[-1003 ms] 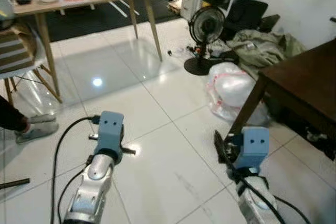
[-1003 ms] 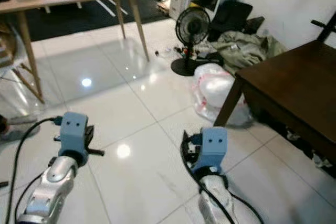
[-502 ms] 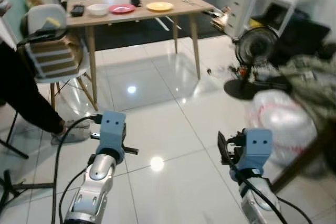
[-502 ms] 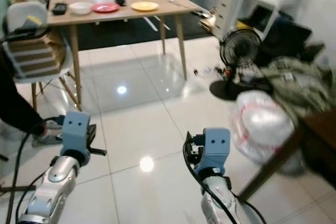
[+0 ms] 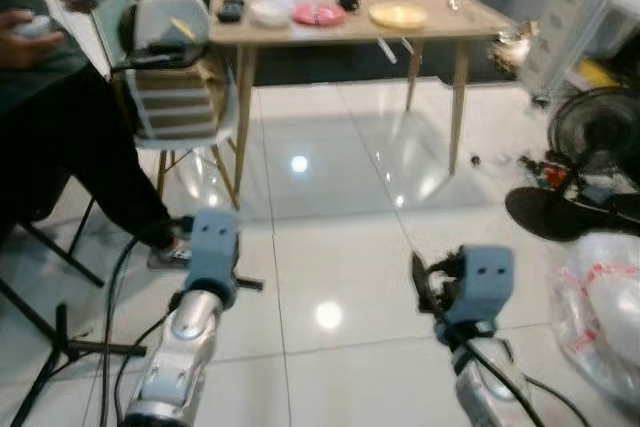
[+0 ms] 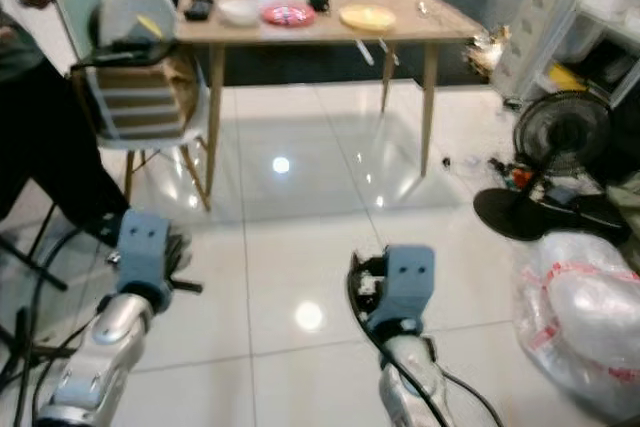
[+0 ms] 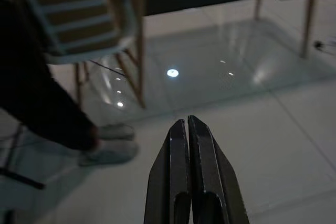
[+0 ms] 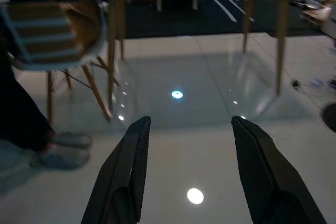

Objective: Setting the table

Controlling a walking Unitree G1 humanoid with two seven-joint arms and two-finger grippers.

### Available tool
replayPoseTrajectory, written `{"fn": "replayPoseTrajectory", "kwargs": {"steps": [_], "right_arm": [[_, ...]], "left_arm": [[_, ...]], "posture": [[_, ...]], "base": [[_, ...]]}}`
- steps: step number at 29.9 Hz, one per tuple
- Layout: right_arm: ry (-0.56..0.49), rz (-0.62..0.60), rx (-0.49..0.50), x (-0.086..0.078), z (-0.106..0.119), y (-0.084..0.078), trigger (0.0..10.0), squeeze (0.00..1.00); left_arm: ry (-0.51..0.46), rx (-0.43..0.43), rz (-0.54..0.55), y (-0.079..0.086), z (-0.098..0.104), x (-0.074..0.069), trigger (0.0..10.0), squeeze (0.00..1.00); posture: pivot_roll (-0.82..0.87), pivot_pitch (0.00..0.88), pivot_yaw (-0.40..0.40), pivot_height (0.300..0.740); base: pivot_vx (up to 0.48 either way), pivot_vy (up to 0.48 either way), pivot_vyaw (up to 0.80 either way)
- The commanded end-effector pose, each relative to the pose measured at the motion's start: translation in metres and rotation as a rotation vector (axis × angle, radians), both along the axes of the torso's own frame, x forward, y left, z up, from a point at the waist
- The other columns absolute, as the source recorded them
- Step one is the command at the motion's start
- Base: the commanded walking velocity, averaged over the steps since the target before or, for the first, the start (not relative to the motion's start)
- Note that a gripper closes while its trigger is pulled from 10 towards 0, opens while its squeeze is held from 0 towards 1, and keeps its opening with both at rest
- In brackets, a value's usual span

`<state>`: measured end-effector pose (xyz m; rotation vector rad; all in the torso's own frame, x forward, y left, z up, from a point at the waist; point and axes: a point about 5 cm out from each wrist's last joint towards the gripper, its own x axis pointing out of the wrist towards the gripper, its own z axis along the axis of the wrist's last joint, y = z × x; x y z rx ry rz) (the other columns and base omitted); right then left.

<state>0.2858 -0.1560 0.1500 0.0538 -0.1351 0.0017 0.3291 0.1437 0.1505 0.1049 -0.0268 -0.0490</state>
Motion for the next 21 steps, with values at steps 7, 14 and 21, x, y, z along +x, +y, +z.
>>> {"fn": "replayPoseTrajectory", "kwargs": {"steps": [7,14,21], "right_arm": [[0.035,-0.012,0.029,-0.0030,-0.0074,-0.0009,10.0,0.00],[0.031,-0.013,0.026,-0.0028,-0.0069,-0.0005,10.0,0.00],[0.029,-0.014,0.022,-0.0028,-0.0067,0.0004,10.0,0.00]], "left_arm": [[0.033,0.004,0.015,0.0038,-0.0092,-0.0035,10.0,0.00],[0.033,0.004,0.012,0.0036,-0.0089,-0.0035,10.0,0.00],[0.032,0.005,0.012,0.0042,-0.0084,-0.0036,10.0,0.00]], "posture": [[0.02,0.100,0.048,0.740],[0.02,0.103,0.050,0.740],[0.02,0.106,0.052,0.740]], "base": [[0.480,0.000,-0.50],[0.480,0.000,-0.69],[0.480,0.000,0.00]]}}
